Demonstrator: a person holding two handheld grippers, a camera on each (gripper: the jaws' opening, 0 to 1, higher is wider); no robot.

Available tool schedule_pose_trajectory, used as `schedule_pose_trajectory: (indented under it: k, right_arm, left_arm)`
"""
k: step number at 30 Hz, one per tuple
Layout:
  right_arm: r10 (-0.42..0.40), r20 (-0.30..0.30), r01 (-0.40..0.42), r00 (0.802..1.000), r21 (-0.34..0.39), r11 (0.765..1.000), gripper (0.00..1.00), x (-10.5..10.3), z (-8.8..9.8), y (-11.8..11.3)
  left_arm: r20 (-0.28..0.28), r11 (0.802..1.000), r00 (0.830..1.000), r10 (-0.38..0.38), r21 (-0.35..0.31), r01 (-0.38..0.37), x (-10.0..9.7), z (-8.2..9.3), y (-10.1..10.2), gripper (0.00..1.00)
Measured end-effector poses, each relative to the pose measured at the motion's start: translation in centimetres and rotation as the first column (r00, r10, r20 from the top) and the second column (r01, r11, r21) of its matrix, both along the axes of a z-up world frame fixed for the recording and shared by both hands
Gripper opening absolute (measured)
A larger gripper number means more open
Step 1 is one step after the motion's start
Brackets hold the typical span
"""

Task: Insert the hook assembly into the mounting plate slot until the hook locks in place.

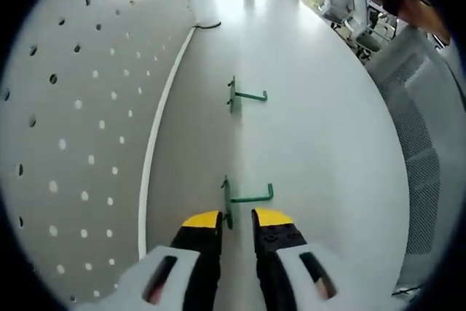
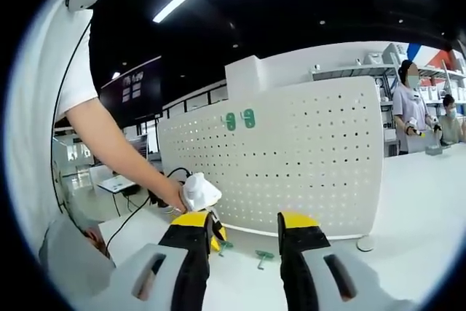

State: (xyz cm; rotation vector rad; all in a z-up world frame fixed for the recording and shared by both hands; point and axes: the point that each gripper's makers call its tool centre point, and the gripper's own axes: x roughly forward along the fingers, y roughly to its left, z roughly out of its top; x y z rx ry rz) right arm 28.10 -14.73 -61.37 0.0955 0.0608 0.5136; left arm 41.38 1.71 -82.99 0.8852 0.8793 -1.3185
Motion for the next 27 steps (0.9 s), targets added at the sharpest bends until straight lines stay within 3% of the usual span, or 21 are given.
schedule_pose_trajectory:
  k: [8,14,21,27]
  right_arm:
    - [-0.006,-0.001,0.006,1.0,0.001,1.0,0.32,-0.01,0.0,-0.26]
    - [-0.008,-0.001,0.008,1.0,0.003,1.0,0.31,0.01,-0.01,-0.3]
    - [-0.009,-0.001,0.009,1.0,0.006,1.0,0.31,-0.01,0.01,-0.32]
    - [-0.012,-0.002,0.012,1.0,0.009,1.0,0.3,-0.02,0.05,-0.4]
  left_arm:
    - [0.049,1.0,0.999,0.02,0.018,-0.021,0.85,-0.1,-0.06,0.06]
    - [0.045,0.999,0.998,0.051,0.017,-0.052,0.96,-0.14,-0.05,0.04]
    - [0.088,1.0,0.996,-0.008,0.026,0.006,0.85,-0.08,-0.12,0.03]
    - [0.081,1.0,0.996,0.029,0.006,-0.029,0.9,0.01,-0.05,0.03]
